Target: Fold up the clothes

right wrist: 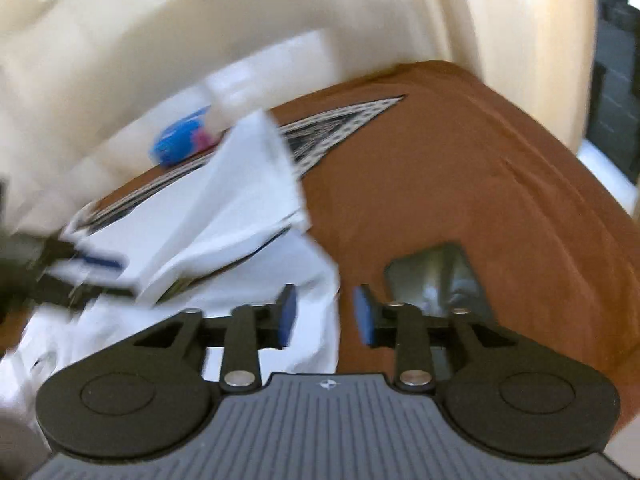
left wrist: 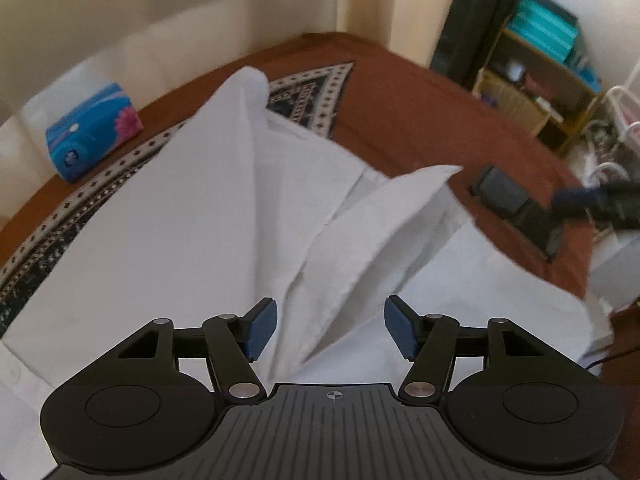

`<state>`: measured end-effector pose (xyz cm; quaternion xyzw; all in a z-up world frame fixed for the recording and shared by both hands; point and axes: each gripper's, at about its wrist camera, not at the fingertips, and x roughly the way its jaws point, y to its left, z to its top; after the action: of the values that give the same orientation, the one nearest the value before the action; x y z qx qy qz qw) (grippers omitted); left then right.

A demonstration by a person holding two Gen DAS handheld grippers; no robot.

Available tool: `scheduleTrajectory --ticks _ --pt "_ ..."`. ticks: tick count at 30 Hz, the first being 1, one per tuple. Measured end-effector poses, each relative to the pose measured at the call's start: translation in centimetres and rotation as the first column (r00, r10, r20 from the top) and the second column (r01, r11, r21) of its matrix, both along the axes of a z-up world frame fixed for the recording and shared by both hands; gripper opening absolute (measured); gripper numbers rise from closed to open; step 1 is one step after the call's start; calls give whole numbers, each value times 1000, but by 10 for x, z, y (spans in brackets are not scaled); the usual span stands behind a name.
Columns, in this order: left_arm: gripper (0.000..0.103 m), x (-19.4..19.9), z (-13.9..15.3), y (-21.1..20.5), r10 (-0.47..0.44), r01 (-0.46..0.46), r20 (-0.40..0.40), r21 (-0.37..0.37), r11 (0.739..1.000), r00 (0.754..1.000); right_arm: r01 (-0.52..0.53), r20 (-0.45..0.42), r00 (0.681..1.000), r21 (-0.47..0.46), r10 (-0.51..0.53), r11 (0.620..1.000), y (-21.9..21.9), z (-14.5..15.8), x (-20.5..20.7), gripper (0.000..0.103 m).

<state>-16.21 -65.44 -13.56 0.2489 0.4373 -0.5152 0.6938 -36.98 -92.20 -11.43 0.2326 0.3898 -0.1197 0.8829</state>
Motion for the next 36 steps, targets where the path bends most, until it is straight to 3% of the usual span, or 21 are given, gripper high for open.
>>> scheduleTrajectory --ticks 1,4,6,11,12,13,14,18,20,22,24,27,28,30,31,33,36 --pt "74 -4 -2 -1 -22 22 13 12 1000 1000 -33 -22 999 15 34 999 7 -2 -9 59" --pt "74 -15 -11 -1 -70 68 31 49 996 997 -102 -88 990 82 109 991 25 -15 -33 58" --pt "74 -21 -19 -1 -93 90 34 75 993 995 -107 -135 983 108 121 988 34 -29 -49 58" --pt "74 -24 -30 2 -107 103 27 112 988 994 -101 -158 979 161 127 982 41 -54 -65 58" --pt "74 -24 -32 1 -107 103 29 123 987 994 -97 -157 980 173 125 980 41 -57 -62 47" --pt "74 -25 -32 1 -109 103 36 130 986 993 -92 -161 979 187 123 978 41 -57 -59 27" --pt "74 -26 -32 1 -111 104 42 136 985 993 -87 -166 979 202 122 976 40 -57 -56 0" --pt "76 -27 -33 9 -107 100 49 134 986 993 -18 -205 978 81 35 997 28 -29 -62 0" --pt "78 -29 -40 12 -102 93 53 149 984 993 28 -297 955 28 -19 999 16 -34 -63 0" --pt "78 -31 -47 14 -97 87 57 164 983 994 38 -417 909 15 -29 999 7 -54 -62 0" --pt "78 -30 -38 20 -78 69 66 129 989 995 44 -388 921 9 -37 999 5 -49 -62 0" --pt "78 -25 -24 26 -31 24 98 71 997 995 42 -211 977 -3 -42 999 9 -8 -47 6" --pt "79 -21 -20 26 -1 -6 125 54 999 992 15 -164 986 -24 -19 1000 13 4 -34 13" --pt "79 -9 -20 24 56 -65 154 57 996 986 -68 -121 991 -107 55 992 22 17 0 54" --pt "79 -2 -22 24 84 -94 149 65 993 985 -115 -115 989 -158 97 981 27 21 20 61" --pt "79 10 -22 32 143 -152 124 67 986 982 -203 -120 976 -222 180 954 32 21 59 62" --pt "79 22 -18 44 204 -209 92 52 977 975 -259 -95 965 -201 245 945 34 16 110 59"
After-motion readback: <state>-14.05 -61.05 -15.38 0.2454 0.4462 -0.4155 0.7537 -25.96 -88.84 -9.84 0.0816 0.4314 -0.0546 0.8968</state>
